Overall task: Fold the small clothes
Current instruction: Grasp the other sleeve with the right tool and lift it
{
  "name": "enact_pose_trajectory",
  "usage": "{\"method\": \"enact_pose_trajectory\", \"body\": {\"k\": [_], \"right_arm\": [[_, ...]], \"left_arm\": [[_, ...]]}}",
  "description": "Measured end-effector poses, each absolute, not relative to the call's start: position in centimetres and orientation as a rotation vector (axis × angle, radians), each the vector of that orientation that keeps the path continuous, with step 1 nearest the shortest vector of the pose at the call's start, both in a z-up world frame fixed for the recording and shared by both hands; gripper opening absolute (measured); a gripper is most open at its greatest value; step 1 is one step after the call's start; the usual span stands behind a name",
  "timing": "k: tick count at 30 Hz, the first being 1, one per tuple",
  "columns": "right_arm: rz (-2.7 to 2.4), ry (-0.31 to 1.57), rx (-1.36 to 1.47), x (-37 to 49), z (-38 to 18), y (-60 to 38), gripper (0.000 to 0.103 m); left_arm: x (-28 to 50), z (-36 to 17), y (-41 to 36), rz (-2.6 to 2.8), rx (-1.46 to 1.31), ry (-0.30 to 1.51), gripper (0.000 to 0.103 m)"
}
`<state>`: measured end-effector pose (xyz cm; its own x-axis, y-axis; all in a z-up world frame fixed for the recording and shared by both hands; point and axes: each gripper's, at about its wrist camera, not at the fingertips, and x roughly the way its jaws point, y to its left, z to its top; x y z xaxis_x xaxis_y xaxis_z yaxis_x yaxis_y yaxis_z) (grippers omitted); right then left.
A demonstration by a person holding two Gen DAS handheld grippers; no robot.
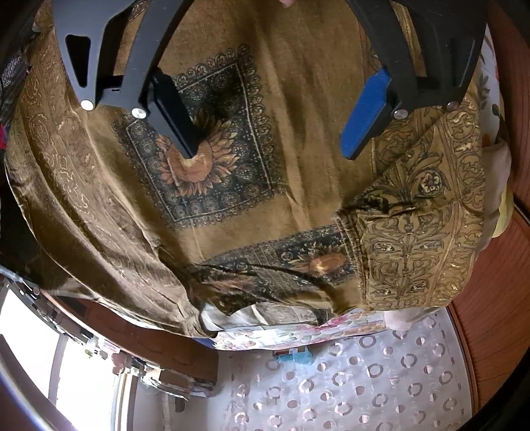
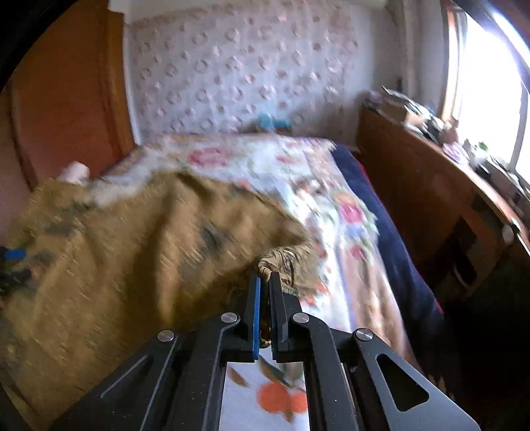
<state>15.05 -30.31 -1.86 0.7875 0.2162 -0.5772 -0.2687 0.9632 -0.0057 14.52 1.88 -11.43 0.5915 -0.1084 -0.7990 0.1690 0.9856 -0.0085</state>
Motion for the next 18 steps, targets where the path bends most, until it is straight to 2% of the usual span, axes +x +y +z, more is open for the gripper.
{"method": "enact_pose_trajectory", "body": {"k": [5, 11, 17, 18], "right_arm": [[0.409, 0.576, -0.165, 13.9, -0.7, -24.7, 0.004], [0.506, 0.671, -0.219, 13.3, -4.8, -19.7, 0.004], [0.503, 0.733, -0.213, 13.9, -7.2, -19.2, 0.005], [0.506, 0.739, -0.209, 14.1, -7.2, -19.6, 0.009]], "left_arm": [[14.5, -11.5, 1.7, -0.162, 0.076, 0.927, 0.093], [14.7, -11.6, 1.8, -0.153, 0.073, 0.936, 0.099], [14.8, -11.6, 1.8, -0.153, 0.073, 0.936, 0.099], [14.8, -11.6, 1.8, -0.153, 0.073, 0.936, 0.099]]}}
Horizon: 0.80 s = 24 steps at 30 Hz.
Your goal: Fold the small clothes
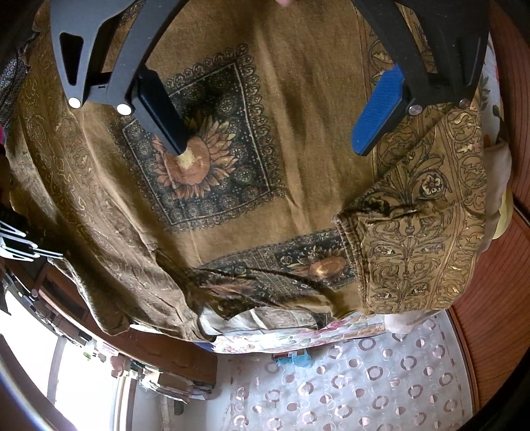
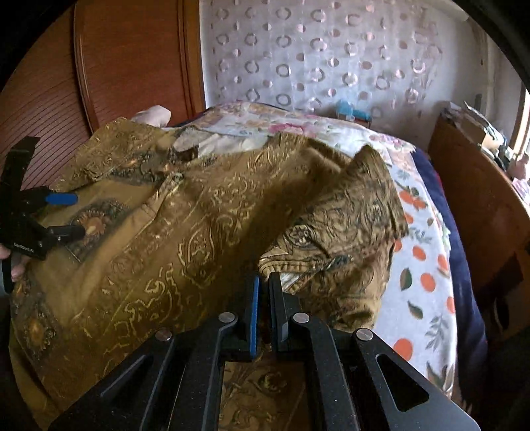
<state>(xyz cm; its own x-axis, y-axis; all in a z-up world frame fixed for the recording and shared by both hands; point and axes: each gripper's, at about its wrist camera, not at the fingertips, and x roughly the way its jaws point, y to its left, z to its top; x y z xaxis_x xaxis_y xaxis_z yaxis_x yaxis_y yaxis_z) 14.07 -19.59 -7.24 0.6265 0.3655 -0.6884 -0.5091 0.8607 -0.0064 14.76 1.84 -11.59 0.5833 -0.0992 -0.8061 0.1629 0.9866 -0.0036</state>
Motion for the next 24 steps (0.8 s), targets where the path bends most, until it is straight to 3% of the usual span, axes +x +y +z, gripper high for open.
{"method": "enact_pose_trajectory", "body": {"k": [3, 11, 24], "right_arm": [[0.521, 0.72, -0.181, 13.6, -6.4, -20.6, 0.036], [0.451, 0.618, -0.123, 13.2, -2.5, -24.9, 0.041], [0.383, 0.825, 0.071, 24.8, -5.9, -27.0, 0.04]], "left_arm": [[14.5, -11.3, 1.9, -0.15, 0.087, 0.919, 0.099], [11.5, -7.5, 1.8, -0.166, 0.034, 0.774, 0.099], [9.3, -5.2, 0.2, -0.194, 0.039, 0.699, 0.099]]}}
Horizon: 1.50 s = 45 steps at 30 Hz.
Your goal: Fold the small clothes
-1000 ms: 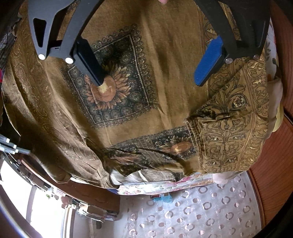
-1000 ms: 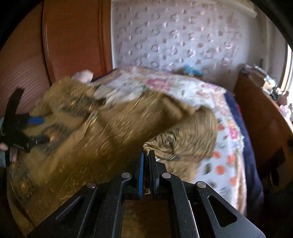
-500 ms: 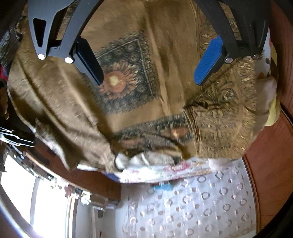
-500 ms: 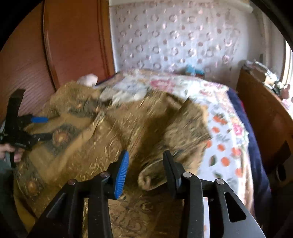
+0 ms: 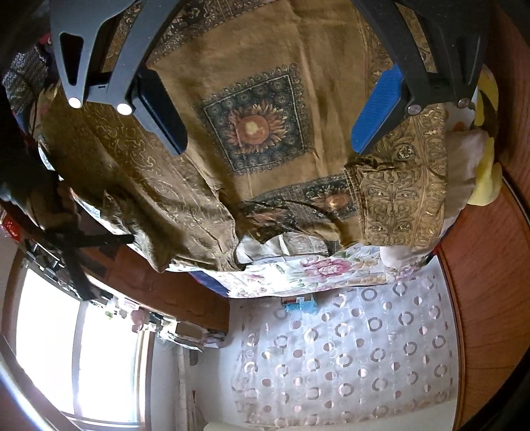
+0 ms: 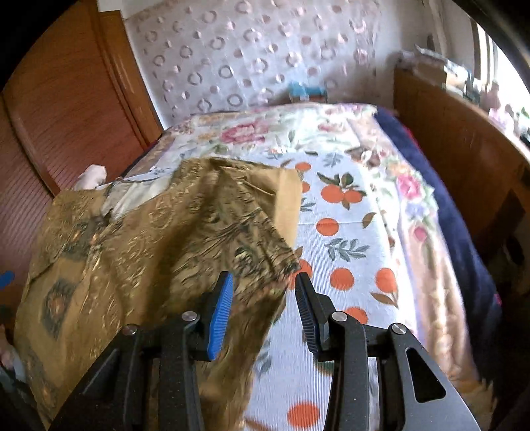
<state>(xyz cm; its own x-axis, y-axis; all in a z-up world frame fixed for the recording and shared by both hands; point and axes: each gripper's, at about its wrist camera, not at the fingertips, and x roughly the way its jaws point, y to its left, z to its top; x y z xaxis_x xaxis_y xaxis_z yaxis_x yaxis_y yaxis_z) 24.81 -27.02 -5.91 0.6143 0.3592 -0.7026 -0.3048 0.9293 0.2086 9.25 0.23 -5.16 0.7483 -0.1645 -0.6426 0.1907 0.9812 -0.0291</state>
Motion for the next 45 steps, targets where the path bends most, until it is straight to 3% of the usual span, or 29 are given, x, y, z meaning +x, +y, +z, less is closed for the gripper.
{"method": "enact_pose_trajectory", "body": {"k": [2, 4, 15, 17, 19, 21, 27, 35, 41, 45], "right_arm": [[0.403, 0.822, 0.08, 25.4, -5.4, -26.9, 0.037], [0.433, 0.805, 0.067, 25.5, -4.9, -26.1, 0.005], [0.487, 0.659, -0.095, 23.4, -1.9, -20.8, 0.001], [0.44, 0.679, -0.12, 23.5, -2.2, -20.9, 0.005], [0.378, 0.714, -0.129, 24.2, -3.5, -21.4, 0.032], [0.334, 0.752, -0.125, 25.0, -4.7, -22.3, 0.045], [0.325, 0.855, -0.052, 26.3, -7.3, -23.6, 0.048], [0.355, 0.837, -0.089, 25.8, -7.6, -23.6, 0.047], [0.359, 0.796, -0.129, 24.6, -6.9, -23.8, 0.011], [0.379, 0.797, -0.131, 24.5, -6.9, -23.7, 0.003]], "left_arm": [[9.0, -5.2, 0.1, -0.194, 0.04, 0.7, 0.099], [8.9, -5.3, 0.2, -0.192, 0.037, 0.7, 0.099], [8.6, -5.6, 0.7, -0.189, 0.013, 0.703, 0.099], [8.7, -5.6, 0.7, -0.188, 0.014, 0.704, 0.099], [8.7, -5.6, 0.7, -0.19, 0.013, 0.703, 0.099], [8.4, -5.8, 0.6, -0.195, 0.009, 0.704, 0.099], [8.2, -6.2, 0.2, -0.209, 0.009, 0.714, 0.099], [8.2, -6.2, 0.1, -0.211, 0.008, 0.716, 0.099], [8.2, -6.1, 0.0, -0.212, 0.007, 0.719, 0.099], [8.1, -6.2, -0.1, -0.213, 0.009, 0.723, 0.099]]}}
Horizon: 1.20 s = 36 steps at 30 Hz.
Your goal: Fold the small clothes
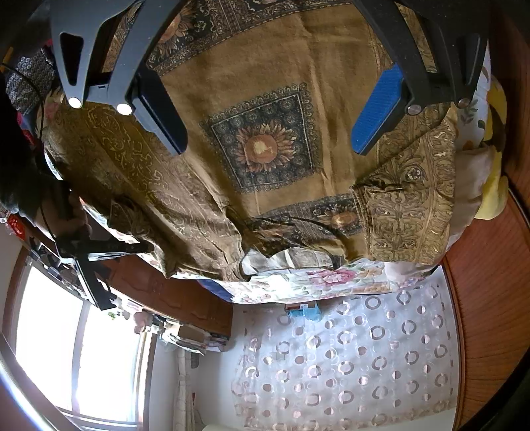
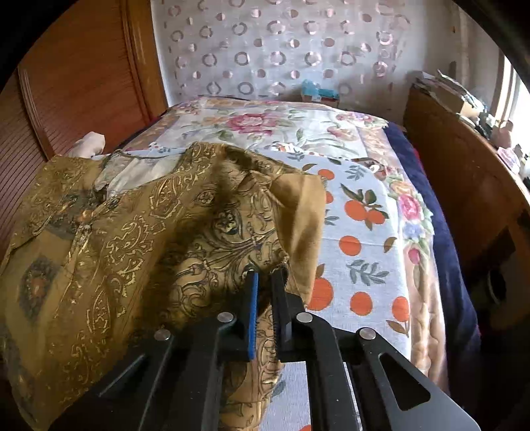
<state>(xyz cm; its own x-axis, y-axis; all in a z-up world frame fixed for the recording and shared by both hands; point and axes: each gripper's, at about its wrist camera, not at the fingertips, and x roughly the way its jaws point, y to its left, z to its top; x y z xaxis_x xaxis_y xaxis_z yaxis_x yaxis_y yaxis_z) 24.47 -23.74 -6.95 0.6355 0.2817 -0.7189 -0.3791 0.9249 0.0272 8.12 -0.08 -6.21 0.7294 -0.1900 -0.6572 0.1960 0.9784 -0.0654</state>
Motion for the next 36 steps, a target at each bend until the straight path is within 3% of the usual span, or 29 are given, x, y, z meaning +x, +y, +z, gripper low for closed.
{"method": "enact_pose_trajectory", "body": {"k": [17, 19, 22, 36], "right_arm": [[0.648, 0.694, -0.118, 24.0, -1.9, -14.4, 0.003], [0.631, 0.689, -0.123, 24.4, -2.0, -14.9, 0.013], [0.587, 0.682, -0.126, 24.7, -2.1, -17.0, 0.055], [0.358, 0.889, -0.037, 32.5, -9.6, -26.1, 0.055]], "left_arm": [[7.8, -6.0, 0.8, -0.206, -0.011, 0.715, 0.099], [7.7, -5.9, 1.0, -0.204, -0.013, 0.713, 0.099], [7.6, -5.8, 1.3, -0.204, -0.018, 0.709, 0.099], [10.6, -6.5, 3.4, -0.16, 0.015, 0.735, 0.099]]}}
